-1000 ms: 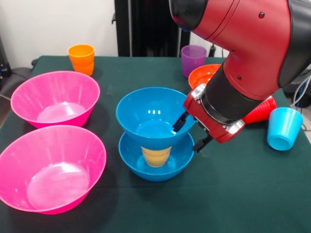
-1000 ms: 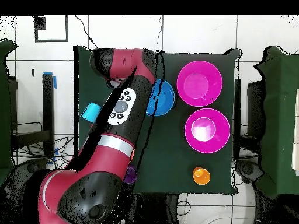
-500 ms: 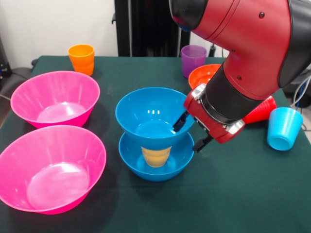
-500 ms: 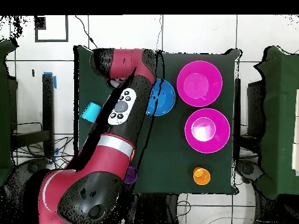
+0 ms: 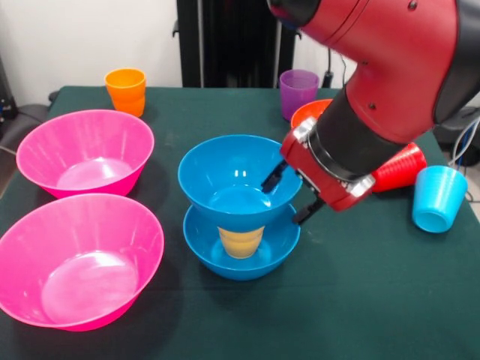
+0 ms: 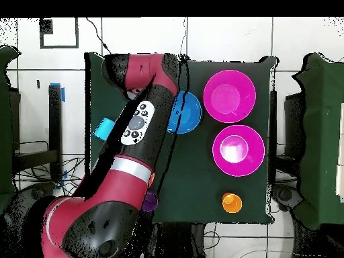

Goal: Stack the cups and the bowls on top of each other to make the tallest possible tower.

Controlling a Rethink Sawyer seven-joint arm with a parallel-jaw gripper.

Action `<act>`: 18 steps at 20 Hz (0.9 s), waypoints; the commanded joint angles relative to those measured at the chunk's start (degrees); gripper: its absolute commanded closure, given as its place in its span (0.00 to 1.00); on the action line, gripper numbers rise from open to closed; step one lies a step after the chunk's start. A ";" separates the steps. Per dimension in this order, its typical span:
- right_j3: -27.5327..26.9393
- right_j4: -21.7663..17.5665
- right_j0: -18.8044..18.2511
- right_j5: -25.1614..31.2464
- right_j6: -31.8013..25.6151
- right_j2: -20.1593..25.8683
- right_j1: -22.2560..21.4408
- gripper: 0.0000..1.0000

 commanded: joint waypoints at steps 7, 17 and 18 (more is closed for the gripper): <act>-8.69 -7.35 3.22 14.20 -4.27 -2.86 -3.03 0.00; -9.11 4.40 5.77 24.57 16.38 0.77 -1.17 0.00; -8.76 5.70 6.45 24.34 19.27 0.66 -0.99 0.00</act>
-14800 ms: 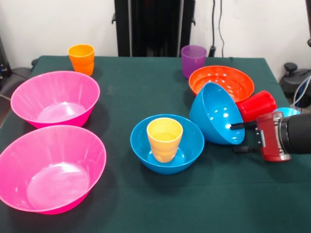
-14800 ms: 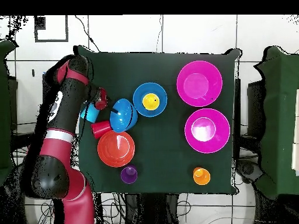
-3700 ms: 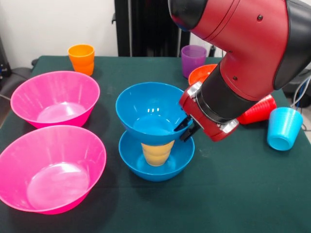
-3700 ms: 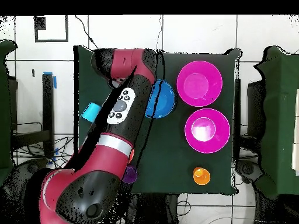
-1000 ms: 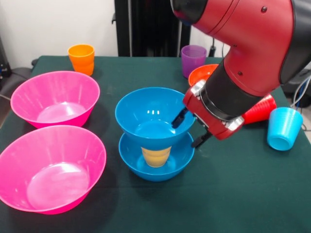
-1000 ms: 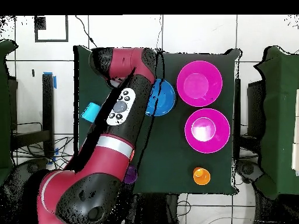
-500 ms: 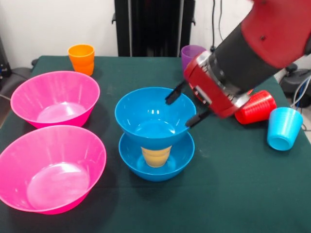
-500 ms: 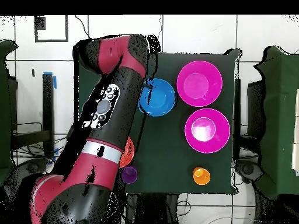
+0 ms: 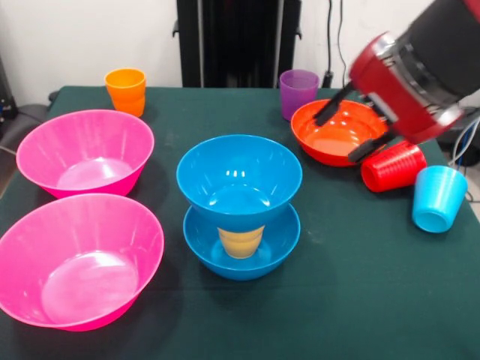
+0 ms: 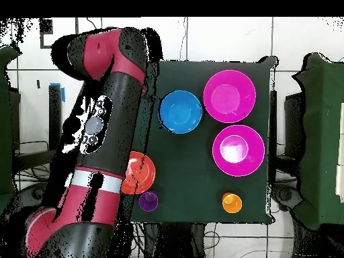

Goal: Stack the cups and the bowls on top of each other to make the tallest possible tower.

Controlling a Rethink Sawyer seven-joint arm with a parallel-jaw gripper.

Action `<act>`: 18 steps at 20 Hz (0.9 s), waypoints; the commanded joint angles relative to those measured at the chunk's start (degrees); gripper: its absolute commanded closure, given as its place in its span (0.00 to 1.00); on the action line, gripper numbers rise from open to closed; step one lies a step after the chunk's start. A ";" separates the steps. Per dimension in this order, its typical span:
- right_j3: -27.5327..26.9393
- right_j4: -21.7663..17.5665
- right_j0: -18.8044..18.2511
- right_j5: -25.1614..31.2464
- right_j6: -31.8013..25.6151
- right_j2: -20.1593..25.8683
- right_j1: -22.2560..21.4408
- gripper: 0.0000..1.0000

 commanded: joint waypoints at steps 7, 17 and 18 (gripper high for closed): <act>4.30 9.80 6.73 5.13 26.15 4.98 1.41 0.00; 10.13 11.67 10.82 -1.28 32.31 6.38 1.22 0.00; 10.10 11.66 11.12 -1.43 32.81 6.27 1.42 0.00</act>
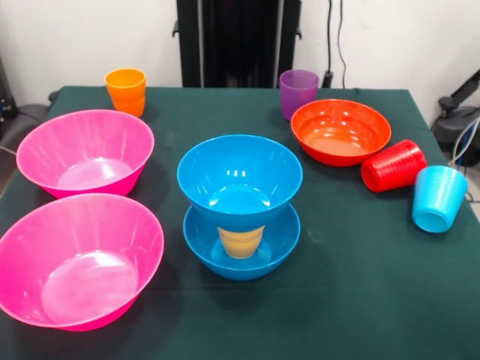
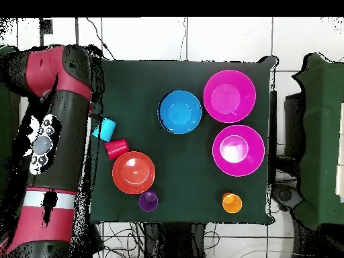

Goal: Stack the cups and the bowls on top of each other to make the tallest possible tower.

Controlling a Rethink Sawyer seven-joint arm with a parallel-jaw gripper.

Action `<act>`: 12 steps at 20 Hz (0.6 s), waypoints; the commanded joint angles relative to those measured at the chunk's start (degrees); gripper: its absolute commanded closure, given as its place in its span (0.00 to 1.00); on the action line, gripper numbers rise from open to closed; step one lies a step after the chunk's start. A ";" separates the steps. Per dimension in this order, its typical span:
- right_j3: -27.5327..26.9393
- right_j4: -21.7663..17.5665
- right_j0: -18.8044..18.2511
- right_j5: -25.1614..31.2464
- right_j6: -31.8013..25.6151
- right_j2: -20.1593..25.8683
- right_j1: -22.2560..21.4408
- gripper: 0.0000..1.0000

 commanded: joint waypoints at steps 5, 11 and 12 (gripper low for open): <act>8.06 -1.01 3.15 -7.03 15.75 4.80 1.58 0.00; 12.36 -0.74 5.23 -13.59 17.76 5.73 2.03 0.00; 13.73 -0.48 5.85 -15.59 18.40 6.06 2.02 0.00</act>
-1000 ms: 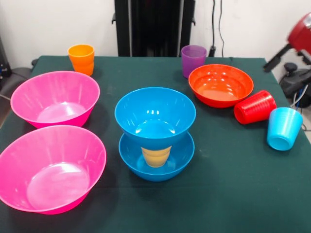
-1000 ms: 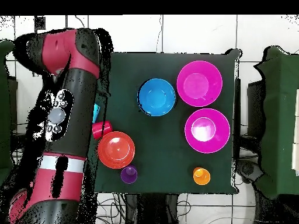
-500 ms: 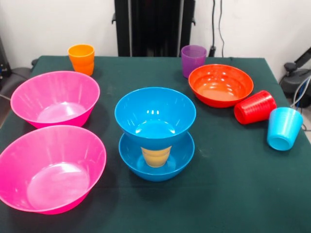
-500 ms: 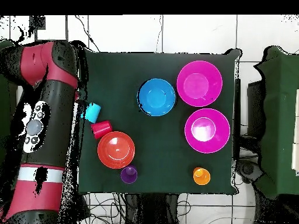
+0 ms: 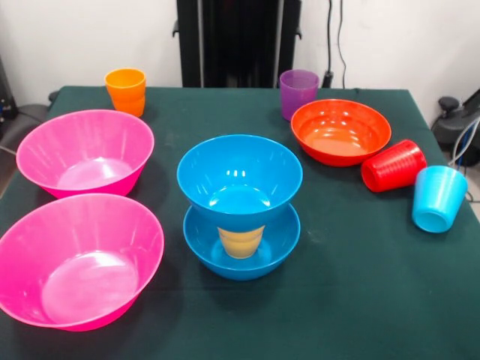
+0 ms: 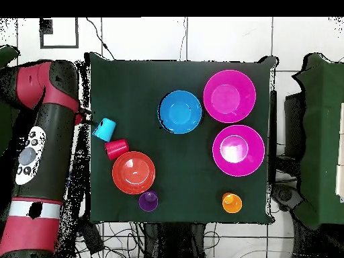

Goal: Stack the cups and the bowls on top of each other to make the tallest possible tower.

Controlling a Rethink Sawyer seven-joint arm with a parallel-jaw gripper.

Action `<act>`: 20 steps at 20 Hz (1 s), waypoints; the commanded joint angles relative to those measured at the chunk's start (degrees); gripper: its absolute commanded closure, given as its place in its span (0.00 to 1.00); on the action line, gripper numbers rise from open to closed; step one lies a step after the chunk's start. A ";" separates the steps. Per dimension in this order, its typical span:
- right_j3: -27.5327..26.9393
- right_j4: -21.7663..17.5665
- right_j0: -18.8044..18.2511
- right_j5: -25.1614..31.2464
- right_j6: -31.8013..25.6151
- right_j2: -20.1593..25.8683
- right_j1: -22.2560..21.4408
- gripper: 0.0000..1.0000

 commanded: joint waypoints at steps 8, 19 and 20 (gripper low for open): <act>15.49 -0.21 6.08 -27.75 22.93 4.21 4.70 0.00; 19.56 1.45 8.33 -32.05 26.13 5.79 4.13 0.00; 19.49 1.36 8.34 -32.00 26.25 5.91 4.29 0.00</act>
